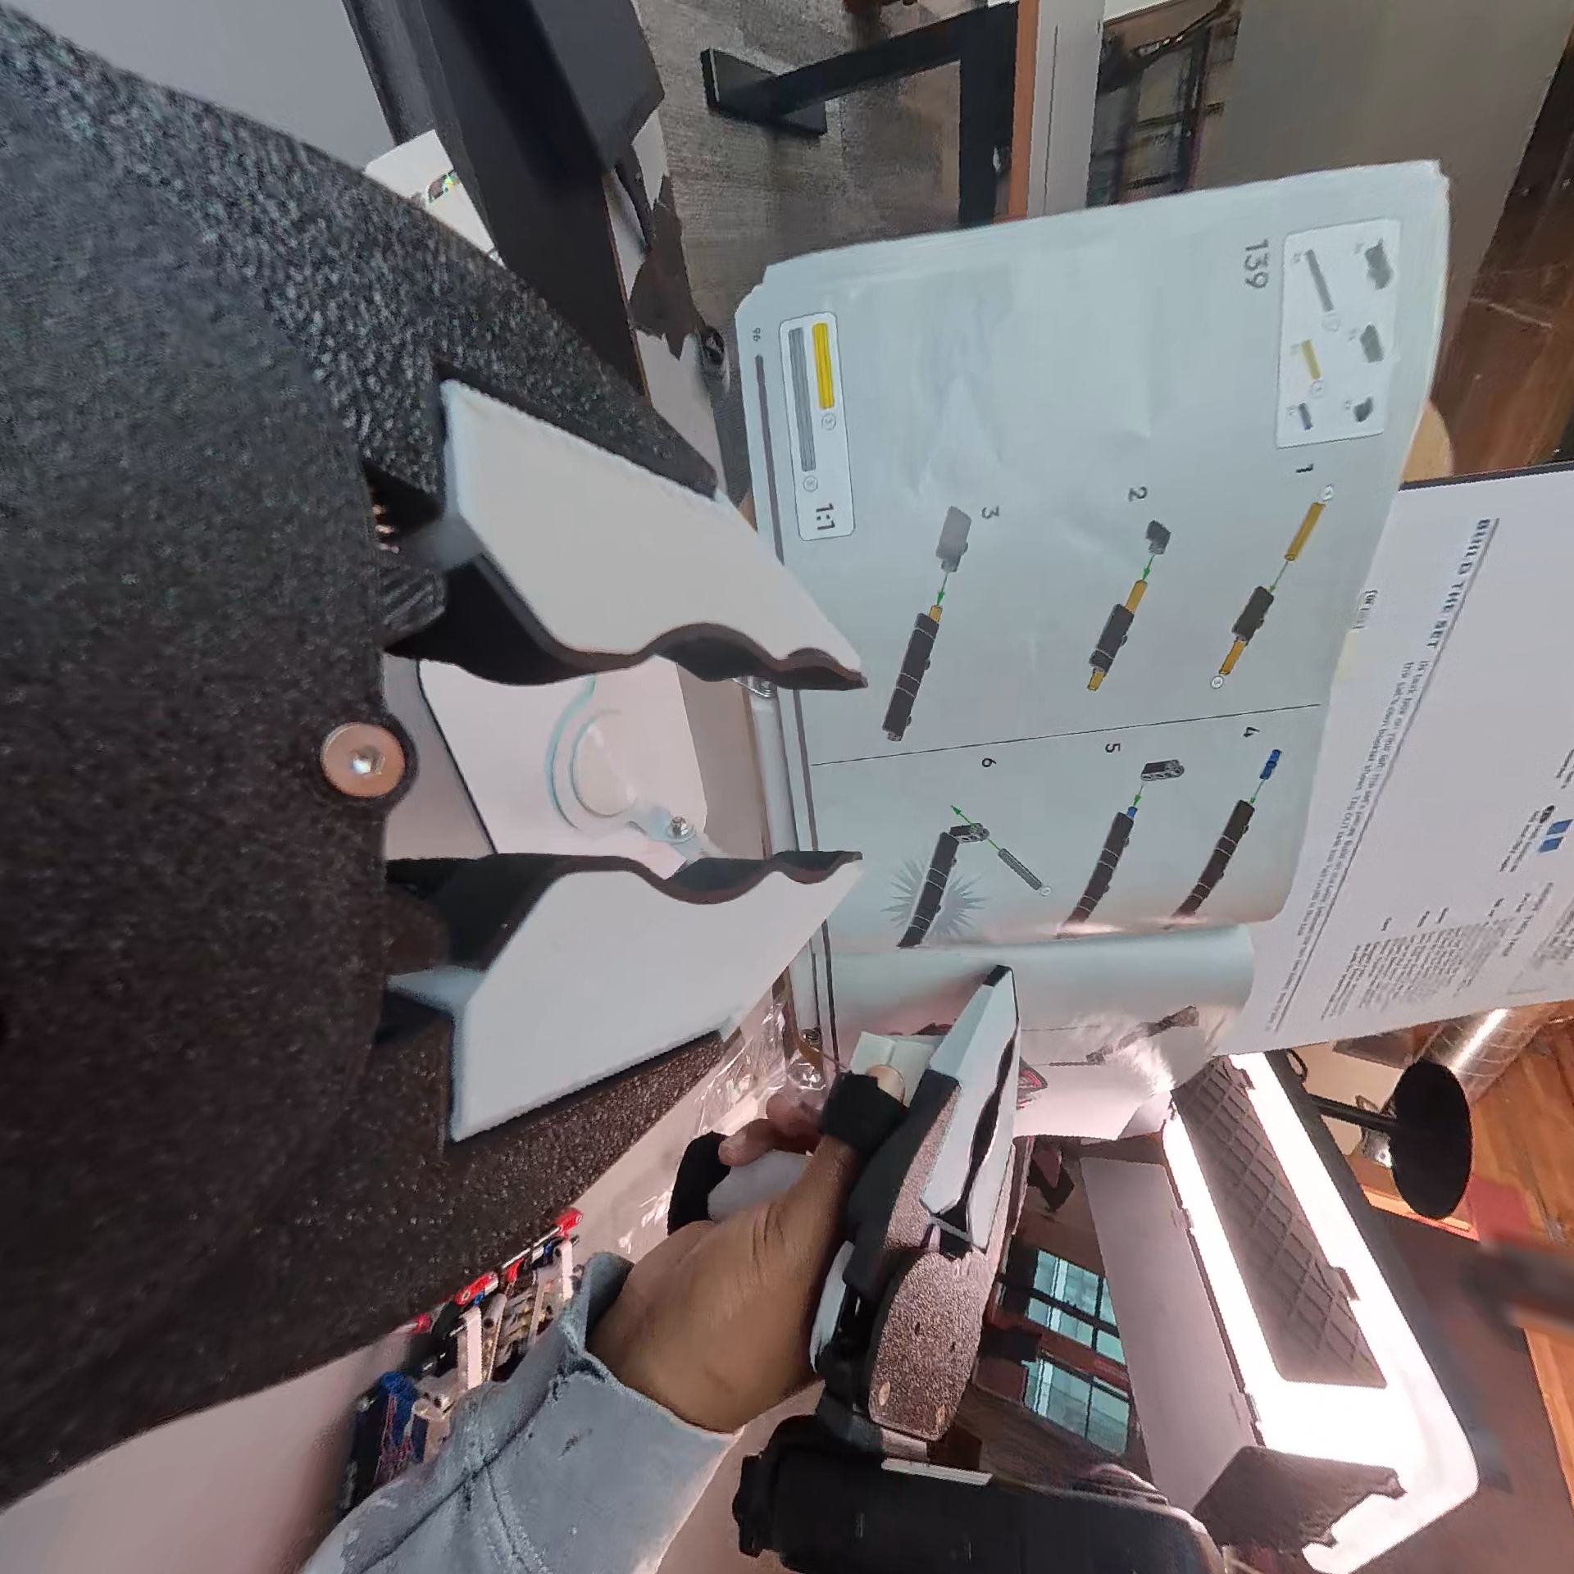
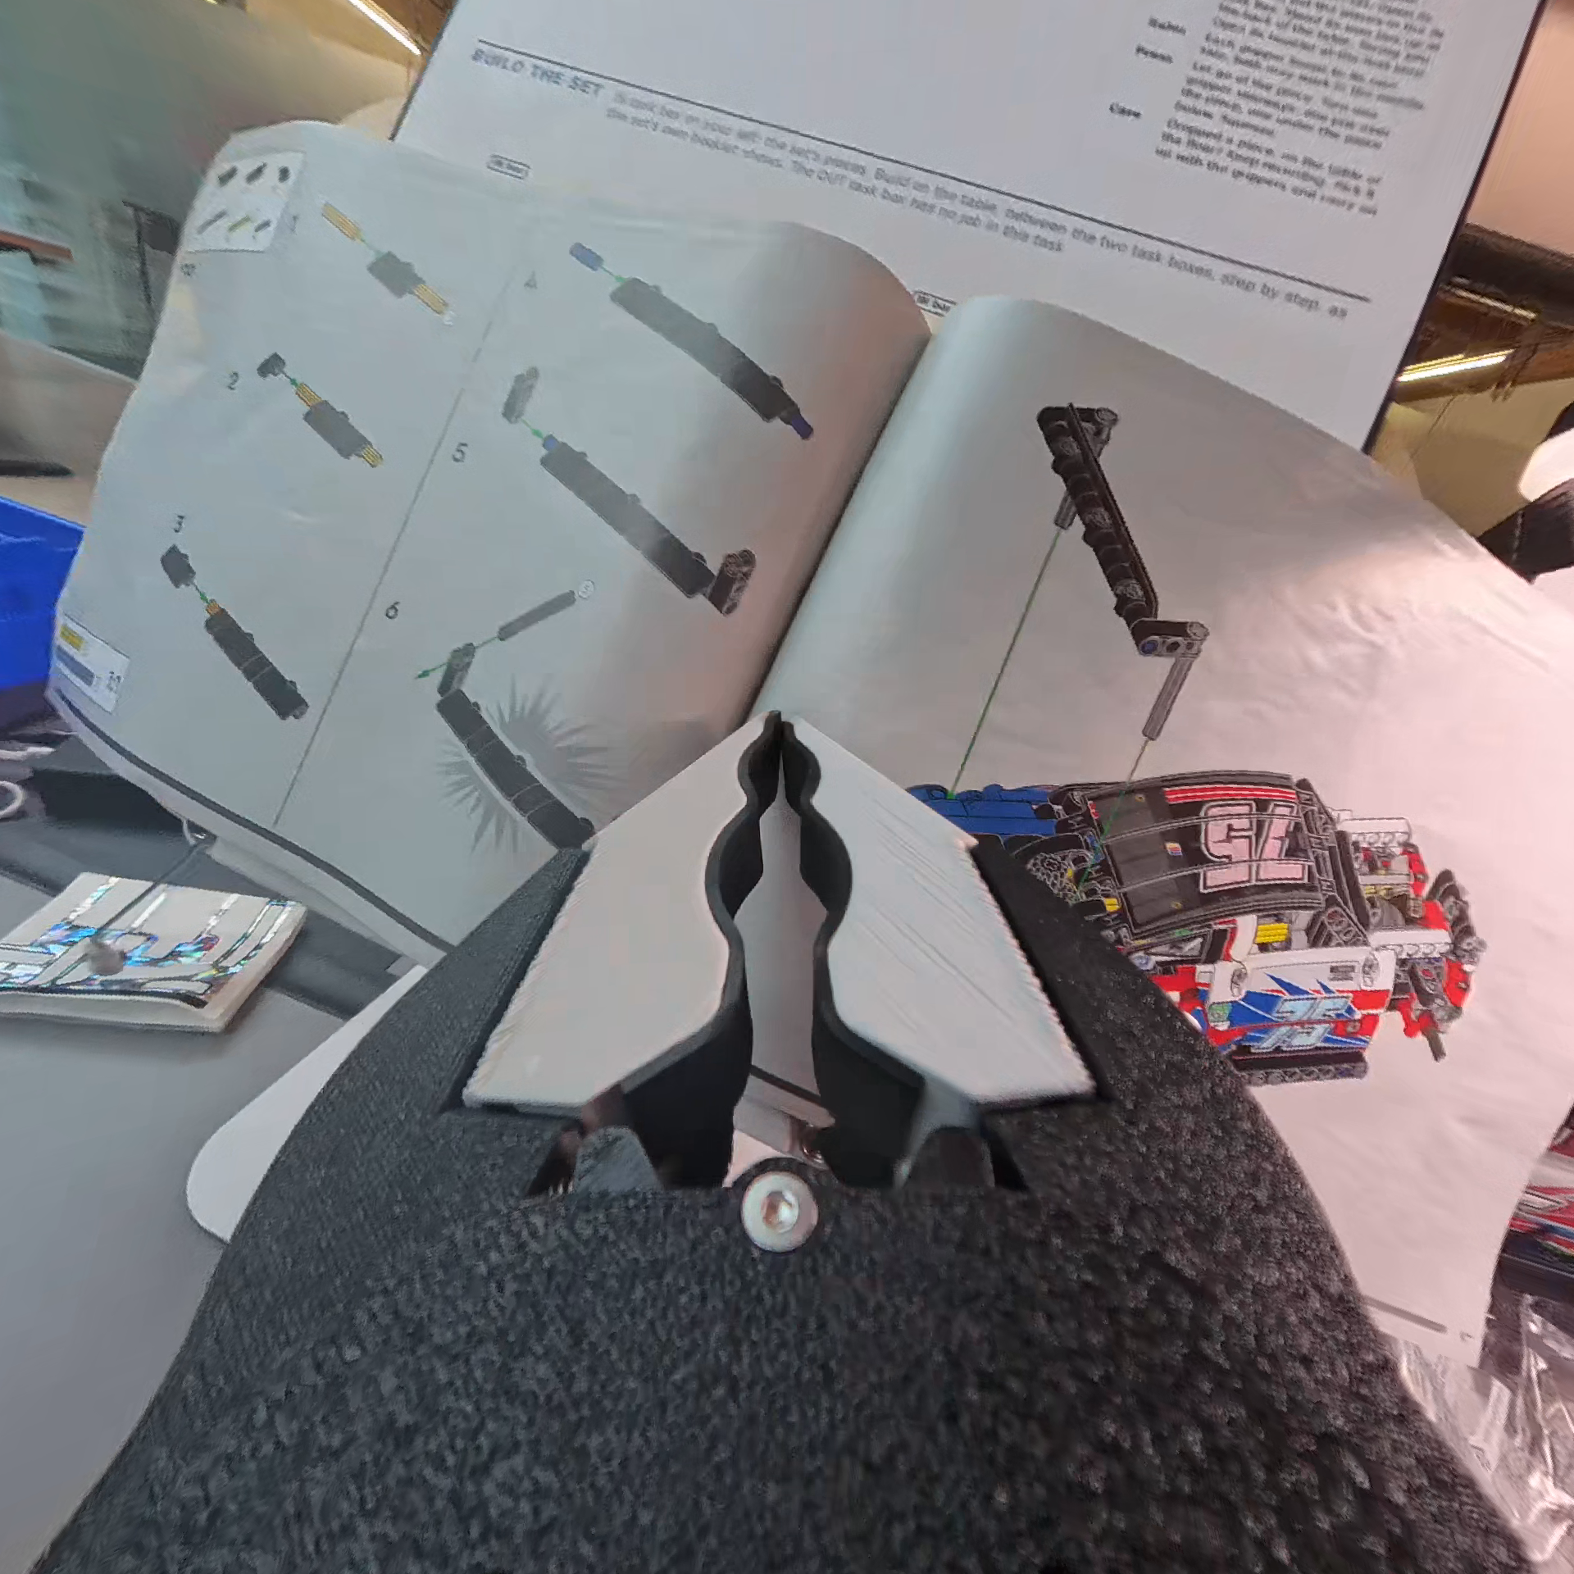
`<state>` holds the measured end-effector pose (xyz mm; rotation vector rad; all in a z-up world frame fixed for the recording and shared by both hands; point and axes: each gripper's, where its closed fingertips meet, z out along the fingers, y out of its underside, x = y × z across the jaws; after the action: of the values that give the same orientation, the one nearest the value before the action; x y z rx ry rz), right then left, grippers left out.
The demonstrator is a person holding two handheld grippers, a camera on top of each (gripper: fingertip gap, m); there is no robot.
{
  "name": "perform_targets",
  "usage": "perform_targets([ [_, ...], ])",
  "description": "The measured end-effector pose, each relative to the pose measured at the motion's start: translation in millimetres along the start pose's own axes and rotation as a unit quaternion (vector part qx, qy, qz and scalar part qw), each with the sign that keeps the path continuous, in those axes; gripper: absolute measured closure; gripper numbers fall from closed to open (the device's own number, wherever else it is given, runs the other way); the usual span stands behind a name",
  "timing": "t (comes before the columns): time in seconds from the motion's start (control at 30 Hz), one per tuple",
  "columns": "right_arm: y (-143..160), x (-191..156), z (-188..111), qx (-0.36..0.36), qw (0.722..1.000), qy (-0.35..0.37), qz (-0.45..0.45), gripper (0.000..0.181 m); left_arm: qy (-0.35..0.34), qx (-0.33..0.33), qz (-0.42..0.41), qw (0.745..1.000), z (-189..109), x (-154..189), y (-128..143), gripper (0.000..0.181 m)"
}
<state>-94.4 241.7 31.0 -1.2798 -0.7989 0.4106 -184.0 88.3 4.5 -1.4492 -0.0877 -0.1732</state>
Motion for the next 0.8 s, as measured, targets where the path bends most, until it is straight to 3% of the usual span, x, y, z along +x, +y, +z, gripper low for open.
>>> perform_targets([
  [0.13,-5.2,3.2,-10.1,0.015,1.0,-0.018,0.019,0.181,-0.004,-0.019,0.002,1.0,8.0,1.0,14.5,0.134],
  [0.17,-10.9,-3.5,-12.3,0.024,0.999,-0.025,0.016,0.173,-0.009,-0.019,0.009,1.0,9.2,0.8,15.3,0.133],
  [0.27,-15.6,-36.8,-3.4,0.006,0.999,-0.044,-0.001,0.102,-0.015,-0.014,0.015,1.0,11.8,3.4,15.5,0.13],
  [0.33,-7.2,-50.3,12.2,-0.03,0.999,-0.024,-0.038,0.075,-0.015,-0.015,0.02,1.0,11.8,7.1,17.3,0.13],
  [0.43,-0.9,-38.2,24.0,-0.032,0.992,0.047,-0.116,0.092,-0.018,-0.022,0.041,0.999,8.0,9.7,21.2,0.13],
  [0.47,-1.7,-34.3,22.3,-0.019,0.992,0.048,-0.112,0.108,-0.02,-0.022,0.046,0.999,6.2,9.4,20.9,0.13],
  [0.63,-10.1,-17.1,2.0,0.049,0.999,0.008,-0.02,0.164,-0.016,-0.015,0.03,0.999,4.7,5.3,15.5,0.131],
  [0.8,1.0,5.1,-8.0,0.066,0.985,-0.069,0.147,0.175,0.025,-0.027,0.011,0.999,17.2,23.3,21.4,0.126],
])
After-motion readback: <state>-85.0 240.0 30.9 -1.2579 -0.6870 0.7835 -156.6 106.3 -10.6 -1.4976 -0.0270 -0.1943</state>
